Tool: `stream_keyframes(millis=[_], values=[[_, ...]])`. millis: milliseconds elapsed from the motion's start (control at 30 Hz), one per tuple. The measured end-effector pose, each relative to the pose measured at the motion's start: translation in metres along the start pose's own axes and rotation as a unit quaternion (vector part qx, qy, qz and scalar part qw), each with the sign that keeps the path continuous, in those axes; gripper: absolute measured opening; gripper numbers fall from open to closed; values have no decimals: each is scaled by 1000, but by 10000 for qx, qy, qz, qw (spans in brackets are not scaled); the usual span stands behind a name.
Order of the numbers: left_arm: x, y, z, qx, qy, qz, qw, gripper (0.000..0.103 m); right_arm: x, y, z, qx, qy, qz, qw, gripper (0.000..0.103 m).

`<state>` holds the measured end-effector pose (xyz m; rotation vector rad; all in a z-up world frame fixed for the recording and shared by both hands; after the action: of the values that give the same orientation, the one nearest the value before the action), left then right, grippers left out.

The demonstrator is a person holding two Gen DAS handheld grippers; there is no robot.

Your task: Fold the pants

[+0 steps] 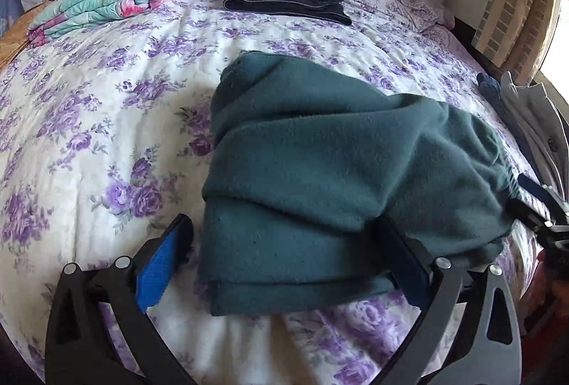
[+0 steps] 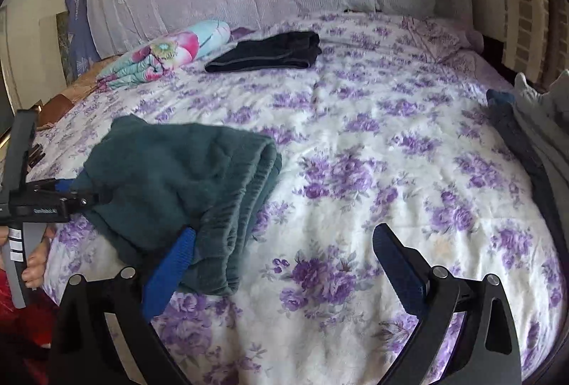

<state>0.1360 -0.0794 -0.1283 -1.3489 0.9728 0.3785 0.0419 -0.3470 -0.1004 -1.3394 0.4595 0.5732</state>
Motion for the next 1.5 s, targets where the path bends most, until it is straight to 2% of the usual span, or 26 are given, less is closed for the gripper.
stream_keyframes(millis=[67, 100, 167, 200, 300, 367, 400, 467, 533, 600, 700, 800, 867, 933, 967, 1000, 1067, 1167, 1267, 1333, 1400, 1433, 1500], values=[[-3, -4, 5, -152, 70, -41, 9999, 99, -5, -3, 7, -63, -115, -75, 9999, 100], [-7, -7, 10, -269, 67, -127, 9995, 99, 0, -1, 10, -166, -31, 32, 9999, 100], [-16, -14, 19, -429, -14, -300, 9986, 99, 24, 12, 6, -417, 412, 478, 9971, 100], [-17, -16, 24, -439, -89, -317, 9985, 99, 30, 17, 3, -357, 322, 546, 9974, 100], [-13, -14, 43, -502, -564, -142, 9970, 99, 25, 16, -3, -104, 92, 498, 9987, 100], [-10, -7, 53, -672, -392, -49, 9970, 99, 11, 6, 3, -148, 73, 204, 9997, 99], [-9, -2, 56, -807, -239, -15, 9964, 99, 4, -1, 9, -149, -20, 36, 9999, 100], [-7, 3, 57, -904, -138, -31, 9958, 99, -9, -24, 30, -106, -540, -245, 9982, 100], [-7, 5, 52, -705, -289, -59, 9971, 99, -13, -48, 61, -119, -1205, -398, 9918, 100], [-7, 9, 47, -603, -399, -91, 9973, 99, -2, -69, 94, -246, -1566, -357, 9867, 100], [-9, 16, 45, -557, -429, -150, 9974, 99, 37, -88, 143, -581, -1475, -20, 9874, 100], [-12, 21, 44, -470, -432, -199, 9978, 99, 88, -82, 196, -1159, -1326, 683, 9820, 99], [-13, 22, 43, -457, -425, -224, 9978, 99, 122, -74, 218, -1664, -829, 926, 9782, 99], [-13, 22, 44, -460, -399, -239, 9979, 99, 153, -72, 225, -2070, -127, 984, 9733, 99], [-13, 23, 44, -463, -377, -252, 9979, 99, 171, -73, 222, -2146, 191, 1075, 9706, 99], [-14, 23, 44, -459, -352, -260, 9980, 99, 185, -75, 216, -2010, 251, 1227, 9715, 99], [-15, 24, 45, -441, -300, -261, 9982, 99, 192, -86, 204, -1499, 147, 1315, 9798, 99], [-22, 25, 49, -550, -153, -286, 9980, 99, 174, -98, 189, -1032, -12, 1006, 9896, 99], [-33, 21, 60, -920, 60, -397, 9950, 99, 144, -100, 183, -802, -351, 767, 9932, 99], [-35, 18, 65, -1076, 122, -397, 9933, 99, 129, -95, 187, -867, -553, 749, 9919, 99], [-28, 15, 69, -1147, 42, -309, 9929, 99, 126, -85, 194, -1182, -487, 795, 9886, 99], [-22, 16, 69, -1127, -53, -230, 9933, 99, 132, -79, 197, -1399, -314, 837, 9861, 99], [-13, 19, 58, -739, -563, -168, 9955, 99, 153, -67, 193, -1640, 22, 1037, 9810, 99]])
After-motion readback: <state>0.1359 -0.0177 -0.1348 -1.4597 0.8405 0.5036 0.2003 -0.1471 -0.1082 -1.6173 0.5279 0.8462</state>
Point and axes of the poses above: each gripper's, at about its wrist camera, not at the fingertips, and x roughly the way its jaws point, z to its left, y to its underside, the point moved 6 cm from there along x, roughly the way its jaws point, and after that the axes turned 8 degrees about x, right-handed, at the moved point
